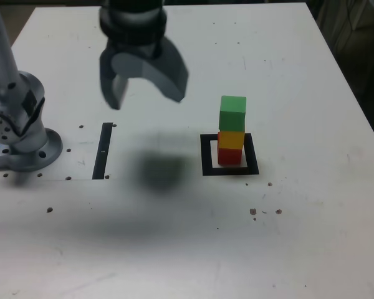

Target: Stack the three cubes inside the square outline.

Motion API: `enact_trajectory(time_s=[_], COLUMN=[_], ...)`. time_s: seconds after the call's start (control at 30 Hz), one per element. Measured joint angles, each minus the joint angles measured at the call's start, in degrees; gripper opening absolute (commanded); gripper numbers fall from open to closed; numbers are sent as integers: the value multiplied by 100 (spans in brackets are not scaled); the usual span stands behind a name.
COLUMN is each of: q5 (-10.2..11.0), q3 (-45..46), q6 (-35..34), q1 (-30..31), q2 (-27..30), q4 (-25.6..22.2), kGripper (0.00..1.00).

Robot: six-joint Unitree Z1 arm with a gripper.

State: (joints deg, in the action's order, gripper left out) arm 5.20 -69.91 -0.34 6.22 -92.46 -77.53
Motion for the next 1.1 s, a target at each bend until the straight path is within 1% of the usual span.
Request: enact_trajectory(time_s=[0.37, 0.5, 0.7, 0.83, 0.97, 1.1], q5=[-126, -214, -281, -311, -313, -316], q3=[1273, 1875, 2510, 2791, 2931, 2979], q6=[-133, -163, -230, -271, -306, -325], q1=[-28, -64, -67, -67, -67, -67], q2=[485, 566, 634, 665, 692, 719], q4=[615, 1048, 1616, 1880, 2034, 2092], kGripper=[99, 99, 99, 99, 99, 99])
